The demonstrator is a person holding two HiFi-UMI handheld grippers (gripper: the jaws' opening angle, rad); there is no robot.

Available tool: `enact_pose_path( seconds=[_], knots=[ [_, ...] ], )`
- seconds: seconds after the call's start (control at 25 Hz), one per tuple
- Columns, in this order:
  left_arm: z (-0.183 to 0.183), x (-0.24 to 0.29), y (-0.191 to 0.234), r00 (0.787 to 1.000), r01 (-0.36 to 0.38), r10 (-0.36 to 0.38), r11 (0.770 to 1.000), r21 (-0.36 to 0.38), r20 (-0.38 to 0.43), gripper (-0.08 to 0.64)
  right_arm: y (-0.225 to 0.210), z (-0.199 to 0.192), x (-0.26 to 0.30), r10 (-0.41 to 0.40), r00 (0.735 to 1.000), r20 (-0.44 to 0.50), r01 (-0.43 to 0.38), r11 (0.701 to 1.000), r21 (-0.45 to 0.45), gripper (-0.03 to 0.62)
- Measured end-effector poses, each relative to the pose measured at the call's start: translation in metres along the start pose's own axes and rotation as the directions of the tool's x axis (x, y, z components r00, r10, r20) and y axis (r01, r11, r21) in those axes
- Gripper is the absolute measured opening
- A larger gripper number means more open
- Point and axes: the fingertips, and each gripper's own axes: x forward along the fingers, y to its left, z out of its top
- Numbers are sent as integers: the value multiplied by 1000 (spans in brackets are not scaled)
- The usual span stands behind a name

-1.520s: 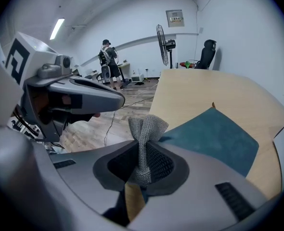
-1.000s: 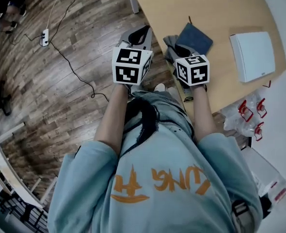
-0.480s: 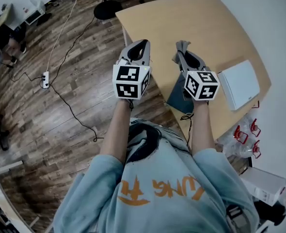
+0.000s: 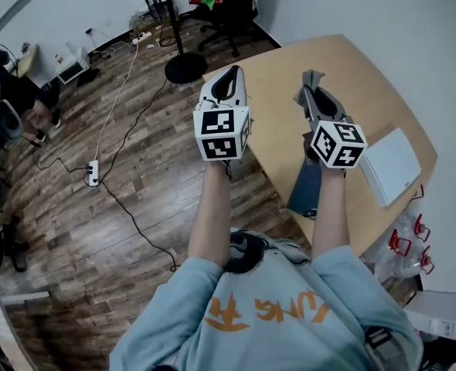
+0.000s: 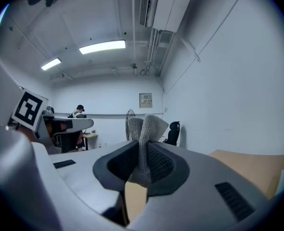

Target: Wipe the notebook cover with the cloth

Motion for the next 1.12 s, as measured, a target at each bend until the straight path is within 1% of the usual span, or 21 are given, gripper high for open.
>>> enact_pose_path(
  seconds=[0.08,0.12,0.16,0.24,0.36,0.48,0.64,0.96,1.12],
  knots=[
    [6,-3,7,998,-57,57,998,8,19,17,-3,17,-1,-18,998,59,17,1000,16,48],
    [5,-7,8,997,-74,74,997,12,21,17,-4,22,-4,-35,996,76,34,999,19,47],
    [3,-11,7,997,-76,76,997,22,20,17,-2,25,-7,-47,995,86,46,999,11,46],
    [-1,-17,3,998,-54,53,997,48,17,17,7,26,-12,-50,995,92,52,998,-25,46],
    [-1,-18,3,999,-33,32,998,57,28,17,21,20,-6,-33,997,76,37,997,-61,46],
    [-1,-17,0,999,-15,13,998,66,31,17,26,14,-3,-25,998,53,29,996,-81,46],
    [0,-18,-2,999,-7,3,997,76,49,17,28,16,-4,-26,998,51,31,994,-105,46],
    [-2,-17,3,998,-7,4,998,57,60,17,32,15,0,-27,999,31,32,987,-155,46],
    [-6,-16,12,998,-8,5,999,47,59,17,37,12,5,-28,999,25,32,987,-161,46]
  ],
)
